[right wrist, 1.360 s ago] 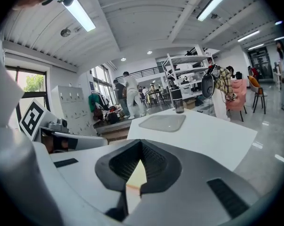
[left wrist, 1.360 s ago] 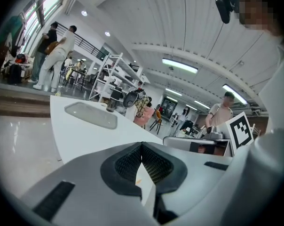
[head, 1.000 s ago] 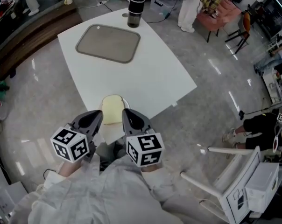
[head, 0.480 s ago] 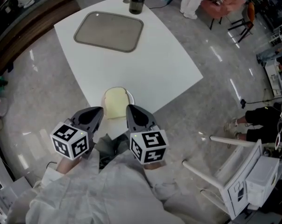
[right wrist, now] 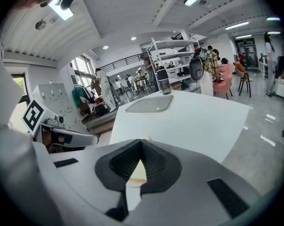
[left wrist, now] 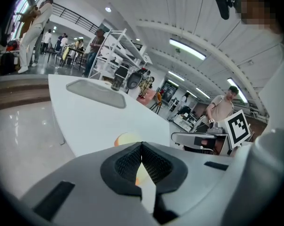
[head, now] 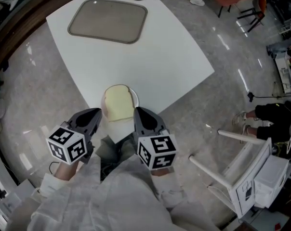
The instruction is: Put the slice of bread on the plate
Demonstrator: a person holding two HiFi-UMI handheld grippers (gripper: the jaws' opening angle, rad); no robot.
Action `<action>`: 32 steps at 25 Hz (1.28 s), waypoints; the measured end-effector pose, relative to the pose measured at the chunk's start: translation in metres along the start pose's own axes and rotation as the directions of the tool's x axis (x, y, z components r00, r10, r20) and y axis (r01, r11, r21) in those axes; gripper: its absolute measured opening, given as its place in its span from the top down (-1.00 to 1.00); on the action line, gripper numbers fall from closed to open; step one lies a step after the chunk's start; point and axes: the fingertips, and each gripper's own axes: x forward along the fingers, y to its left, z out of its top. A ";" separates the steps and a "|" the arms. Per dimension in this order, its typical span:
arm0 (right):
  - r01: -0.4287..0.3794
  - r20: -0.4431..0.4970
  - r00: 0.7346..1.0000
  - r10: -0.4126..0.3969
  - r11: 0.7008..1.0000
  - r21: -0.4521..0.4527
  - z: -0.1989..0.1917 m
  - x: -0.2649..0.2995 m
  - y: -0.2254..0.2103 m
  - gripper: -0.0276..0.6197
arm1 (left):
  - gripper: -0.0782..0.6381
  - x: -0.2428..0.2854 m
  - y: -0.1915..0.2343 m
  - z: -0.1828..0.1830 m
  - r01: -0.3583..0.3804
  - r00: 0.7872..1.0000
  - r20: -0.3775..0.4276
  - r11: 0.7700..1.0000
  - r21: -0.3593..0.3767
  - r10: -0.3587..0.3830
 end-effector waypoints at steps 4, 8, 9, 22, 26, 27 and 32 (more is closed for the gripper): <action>0.022 -0.032 0.999 -0.021 0.999 0.031 -0.013 0.003 -0.013 0.91 | 0.77 0.009 0.005 -0.012 -0.008 0.999 -0.032 0.999 -0.033 0.007; 0.053 -0.059 0.997 -0.050 0.998 0.039 -0.024 0.009 -0.028 0.91 | 0.76 0.022 0.009 -0.023 -0.016 0.998 -0.064 0.999 -0.038 0.013; 0.057 -0.064 0.996 -0.055 0.997 0.042 -0.026 0.011 -0.031 0.91 | 0.76 0.026 0.009 -0.025 -0.018 0.997 -0.070 0.999 -0.035 0.016; 0.056 -0.168 0.985 -0.046 0.997 0.053 -0.051 0.038 -0.048 0.90 | 0.75 0.036 0.034 -0.048 -0.125 0.990 -0.078 0.980 -0.154 0.114; 0.065 -0.181 0.982 -0.053 0.996 0.062 -0.051 0.043 -0.054 0.90 | 0.69 0.037 0.037 -0.051 -0.132 0.989 -0.089 0.976 -0.172 0.118; 0.063 -0.187 0.981 -0.050 0.996 0.062 -0.052 0.044 -0.054 0.90 | 0.67 0.037 0.038 -0.052 -0.133 0.989 -0.090 0.975 -0.176 0.118; 0.044 -0.216 0.976 -0.030 0.997 0.061 -0.054 0.047 -0.055 0.90 | 0.61 0.036 0.045 -0.059 -0.134 0.989 -0.102 0.958 -0.252 0.111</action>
